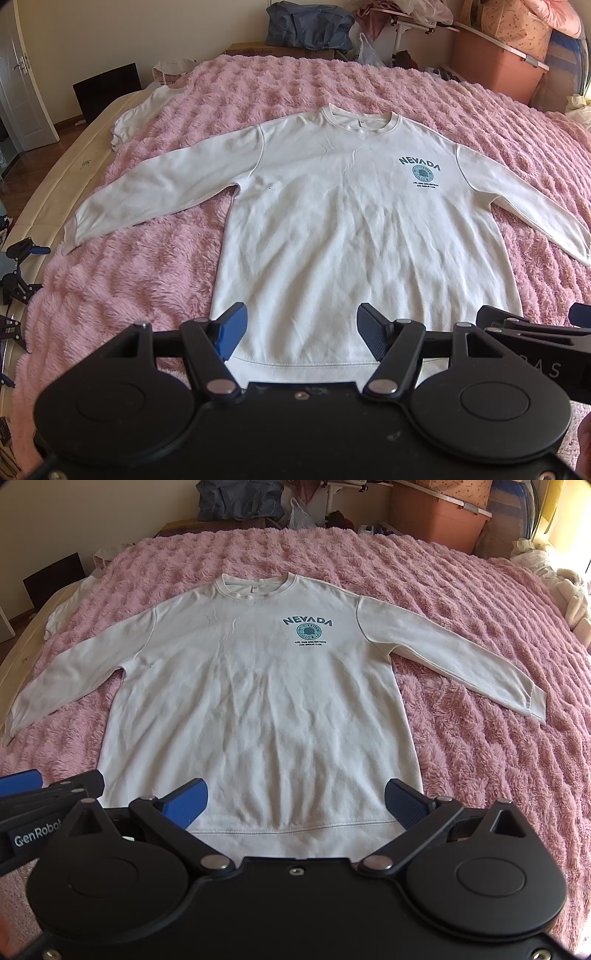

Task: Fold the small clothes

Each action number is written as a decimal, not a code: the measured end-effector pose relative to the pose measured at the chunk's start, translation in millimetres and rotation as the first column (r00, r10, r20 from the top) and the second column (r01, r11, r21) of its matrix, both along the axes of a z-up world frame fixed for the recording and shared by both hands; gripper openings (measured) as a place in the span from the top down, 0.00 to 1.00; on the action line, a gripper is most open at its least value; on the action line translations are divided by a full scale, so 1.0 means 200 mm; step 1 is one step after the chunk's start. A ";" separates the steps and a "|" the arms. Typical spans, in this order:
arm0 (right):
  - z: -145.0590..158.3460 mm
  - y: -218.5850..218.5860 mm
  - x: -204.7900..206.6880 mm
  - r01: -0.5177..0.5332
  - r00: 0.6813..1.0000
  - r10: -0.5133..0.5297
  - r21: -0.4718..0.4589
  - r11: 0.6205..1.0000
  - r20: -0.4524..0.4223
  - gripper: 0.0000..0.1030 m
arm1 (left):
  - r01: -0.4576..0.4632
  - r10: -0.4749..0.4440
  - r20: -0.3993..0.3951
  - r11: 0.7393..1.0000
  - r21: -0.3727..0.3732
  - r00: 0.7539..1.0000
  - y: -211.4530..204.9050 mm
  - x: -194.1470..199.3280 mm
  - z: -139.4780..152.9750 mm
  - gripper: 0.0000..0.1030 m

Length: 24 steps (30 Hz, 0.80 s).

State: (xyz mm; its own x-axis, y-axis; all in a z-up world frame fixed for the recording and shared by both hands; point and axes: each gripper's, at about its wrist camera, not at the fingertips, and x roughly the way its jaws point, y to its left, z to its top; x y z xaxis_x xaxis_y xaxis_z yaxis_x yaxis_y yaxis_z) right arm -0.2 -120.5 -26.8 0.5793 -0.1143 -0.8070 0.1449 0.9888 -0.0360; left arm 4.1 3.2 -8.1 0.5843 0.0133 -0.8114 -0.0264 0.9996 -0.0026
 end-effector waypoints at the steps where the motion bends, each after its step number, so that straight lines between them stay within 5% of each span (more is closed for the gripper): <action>1: 0.00 0.00 0.00 0.000 1.000 0.000 0.000 1.000 0.001 0.00 | 0.001 -0.001 -0.001 1.000 -0.001 1.000 0.00 0.00 0.00 0.33; 14: -0.01 -0.05 0.03 0.002 1.000 -0.002 0.029 1.000 -0.005 0.00 | 0.022 -0.022 -0.015 1.000 0.008 1.000 -0.03 0.06 -0.03 0.33; 24: -0.01 -0.27 0.05 0.052 0.988 -0.058 0.043 0.998 0.145 0.00 | 0.094 -0.094 -0.006 0.996 0.010 0.996 -0.17 0.20 -0.07 0.33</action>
State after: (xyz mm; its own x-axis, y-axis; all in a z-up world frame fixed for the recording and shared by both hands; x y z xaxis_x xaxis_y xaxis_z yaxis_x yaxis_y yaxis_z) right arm 10.1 -174.3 -29.0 0.6848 -0.1194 -0.7188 0.2001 0.9794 0.0279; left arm 43.8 -30.6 -22.2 0.5793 -0.0331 -0.8145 0.0673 0.9977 0.0073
